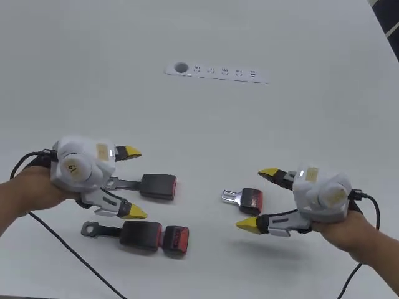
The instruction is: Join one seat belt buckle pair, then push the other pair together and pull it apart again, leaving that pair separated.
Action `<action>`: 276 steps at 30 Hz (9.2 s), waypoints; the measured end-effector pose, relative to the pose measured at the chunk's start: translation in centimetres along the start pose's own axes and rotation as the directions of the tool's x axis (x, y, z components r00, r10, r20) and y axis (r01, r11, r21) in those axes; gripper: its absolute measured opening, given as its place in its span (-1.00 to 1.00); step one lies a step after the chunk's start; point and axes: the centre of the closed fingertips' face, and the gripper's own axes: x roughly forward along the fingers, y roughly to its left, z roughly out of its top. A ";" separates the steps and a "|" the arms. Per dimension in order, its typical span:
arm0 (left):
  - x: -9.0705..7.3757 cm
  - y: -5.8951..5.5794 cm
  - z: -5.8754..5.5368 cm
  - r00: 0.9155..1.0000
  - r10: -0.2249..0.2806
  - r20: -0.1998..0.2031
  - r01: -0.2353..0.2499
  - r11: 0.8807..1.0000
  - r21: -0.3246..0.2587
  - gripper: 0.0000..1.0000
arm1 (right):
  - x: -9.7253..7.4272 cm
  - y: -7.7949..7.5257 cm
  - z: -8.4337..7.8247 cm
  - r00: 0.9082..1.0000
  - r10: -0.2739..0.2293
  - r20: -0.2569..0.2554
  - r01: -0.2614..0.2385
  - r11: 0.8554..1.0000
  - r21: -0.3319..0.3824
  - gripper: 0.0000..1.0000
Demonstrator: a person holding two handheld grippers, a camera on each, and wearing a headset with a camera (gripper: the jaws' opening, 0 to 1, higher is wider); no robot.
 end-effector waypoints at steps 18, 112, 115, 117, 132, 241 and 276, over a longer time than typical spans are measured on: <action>4.3 0.8 -2.8 0.990 -0.105 -0.093 0.107 0.994 0.008 0.21 | 1.6 -0.3 -3.4 0.988 0.121 -0.097 -0.124 0.992 -0.028 0.28; 4.9 0.3 -2.4 0.971 -0.188 -0.146 0.205 0.972 0.118 -0.31 | 11.0 3.3 4.0 0.982 0.187 -0.009 -0.186 0.972 -0.143 -0.28; 4.9 0.3 -2.4 0.968 -0.191 -0.160 0.213 0.968 0.130 -0.32 | 11.3 3.3 4.2 0.983 0.184 -0.021 -0.185 0.973 -0.140 -0.28; 4.9 0.3 -2.4 0.968 -0.191 -0.161 0.214 0.968 0.134 -0.33 | 11.3 3.3 4.3 0.982 0.187 -0.030 -0.190 0.972 -0.140 -0.28; 4.8 0.1 -2.5 0.966 -0.195 -0.167 0.220 0.965 0.145 -0.33 | 12.6 3.9 5.4 0.978 0.185 -0.093 -0.195 0.974 -0.114 -0.29; 4.7 0.0 -2.3 0.967 -0.195 -0.162 0.211 0.973 0.094 -0.29 | 2.0 -0.9 -3.1 0.996 0.077 -0.043 -0.082 0.991 -0.109 -0.24; -4.2 0.3 1.2 0.937 0.326 0.125 -0.259 0.889 -0.377 0.85 | -2.0 0.9 0.5 0.944 -0.317 0.094 0.301 0.942 0.150 0.96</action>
